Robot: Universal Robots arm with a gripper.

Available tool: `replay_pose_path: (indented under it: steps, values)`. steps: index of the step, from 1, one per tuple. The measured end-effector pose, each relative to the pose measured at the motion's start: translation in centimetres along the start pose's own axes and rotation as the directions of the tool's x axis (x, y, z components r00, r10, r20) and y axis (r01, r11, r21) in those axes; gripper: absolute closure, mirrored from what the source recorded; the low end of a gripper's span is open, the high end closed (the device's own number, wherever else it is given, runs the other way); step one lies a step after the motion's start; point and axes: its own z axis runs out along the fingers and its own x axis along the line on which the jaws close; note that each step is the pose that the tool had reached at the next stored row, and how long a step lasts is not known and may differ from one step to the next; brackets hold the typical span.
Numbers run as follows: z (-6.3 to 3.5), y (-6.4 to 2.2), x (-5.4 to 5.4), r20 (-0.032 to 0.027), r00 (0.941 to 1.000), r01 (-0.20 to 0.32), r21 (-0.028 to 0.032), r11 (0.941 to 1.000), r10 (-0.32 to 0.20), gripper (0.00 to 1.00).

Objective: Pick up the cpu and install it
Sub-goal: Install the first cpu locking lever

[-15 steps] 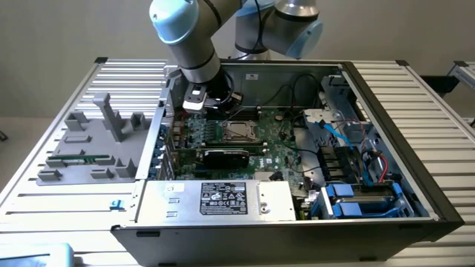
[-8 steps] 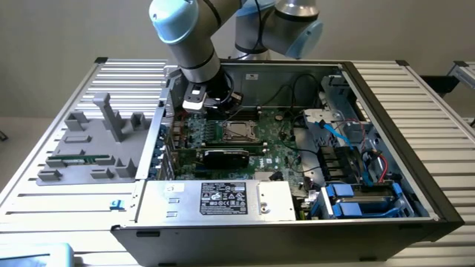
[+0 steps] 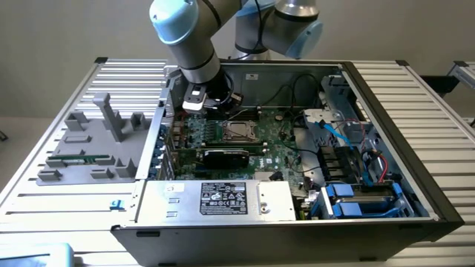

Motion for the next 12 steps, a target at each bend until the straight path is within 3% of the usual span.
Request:
replay_pose_path:
  steps: [5,12]
  values:
    - [0.06,-0.2,-0.07,-0.0002,1.0,0.0,-0.0003,1.0,0.0,0.89]
    - [-0.78,-0.42,-0.13,0.0009,1.0,-0.004,-0.0015,1.0,0.004,0.89]
